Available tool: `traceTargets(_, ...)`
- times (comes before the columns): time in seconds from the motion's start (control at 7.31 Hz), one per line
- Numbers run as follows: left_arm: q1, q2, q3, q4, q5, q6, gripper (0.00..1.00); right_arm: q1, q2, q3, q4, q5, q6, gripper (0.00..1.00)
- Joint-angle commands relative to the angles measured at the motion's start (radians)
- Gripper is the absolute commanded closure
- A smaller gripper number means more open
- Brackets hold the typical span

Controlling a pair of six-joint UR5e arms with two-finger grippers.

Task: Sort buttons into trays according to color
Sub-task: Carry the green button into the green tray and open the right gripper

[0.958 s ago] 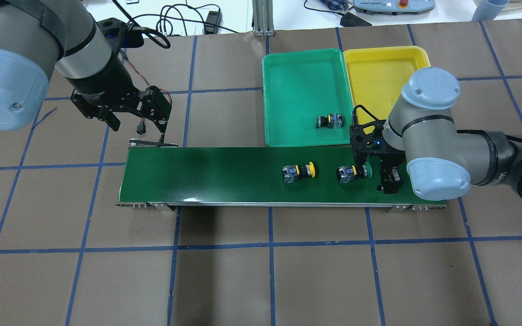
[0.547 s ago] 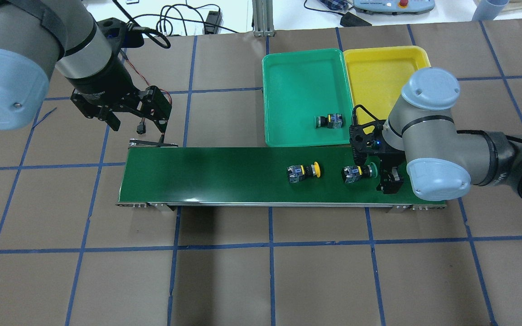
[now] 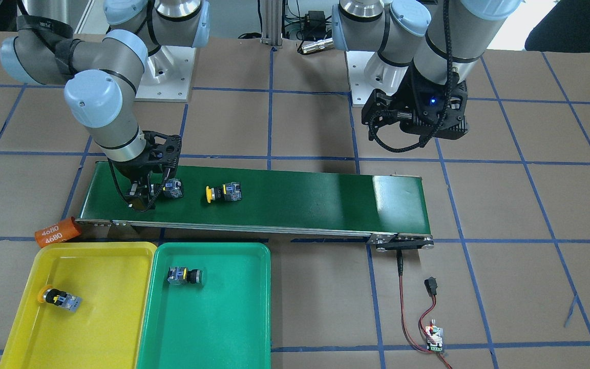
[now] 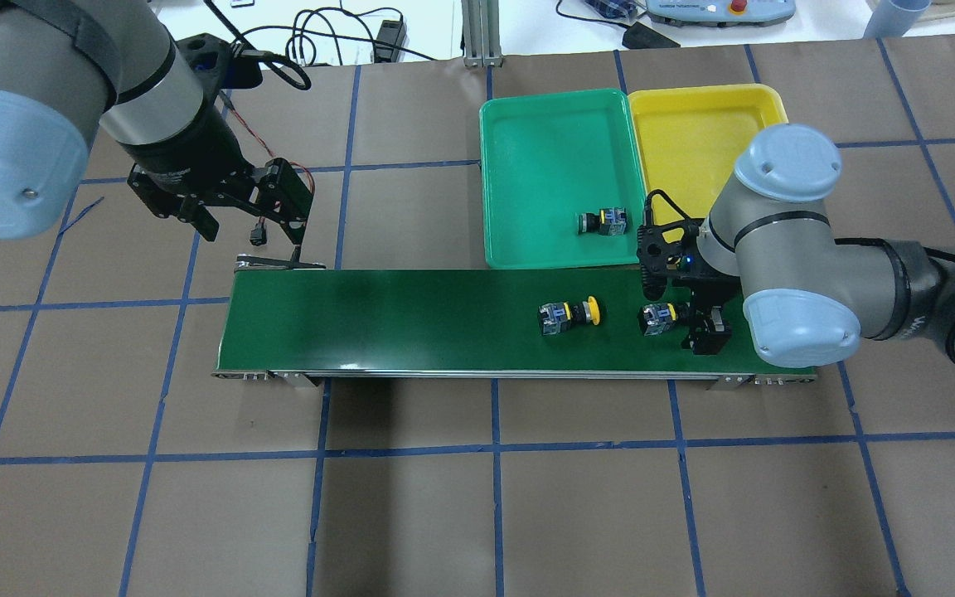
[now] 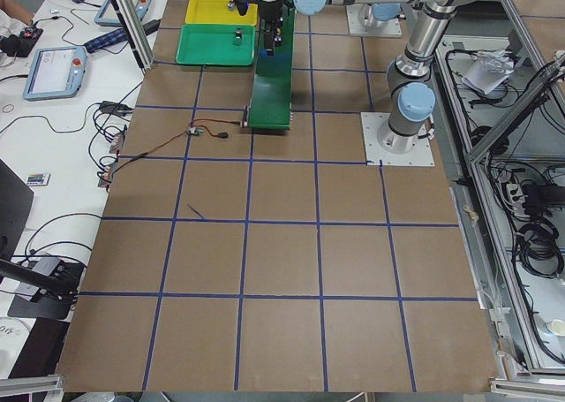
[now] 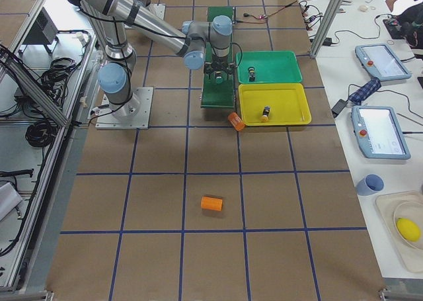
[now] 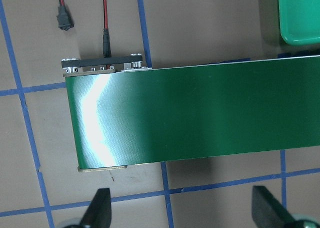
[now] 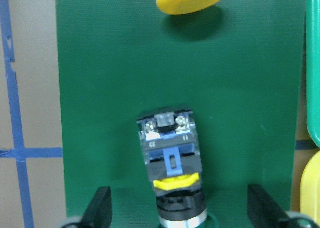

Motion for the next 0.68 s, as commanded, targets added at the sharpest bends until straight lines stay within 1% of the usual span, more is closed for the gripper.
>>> traceTargets(0.0, 0.0, 0.0, -0.002, 0.001, 0.0, 0.0, 0.0, 0.0, -0.001, 0.0, 0.0, -0.001, -0.006, 0.27)
traceTargets(0.27, 0.002, 0.0, 0.001, -0.001, 0.004, 0.0, 0.0, 0.0, -0.004, -0.006, 0.0, -0.013, -0.007, 0.89)
traceTargets(0.41, 0.002, 0.0, -0.002, -0.002, 0.021, 0.0, 0.0, 0.0, -0.004, -0.011, 0.0, -0.016, -0.009, 0.95)
traceTargets(0.55, 0.0, 0.001, -0.016, -0.002, 0.023, 0.0, 0.0, 0.0, -0.001, -0.012, 0.0, -0.018, -0.009, 0.95)
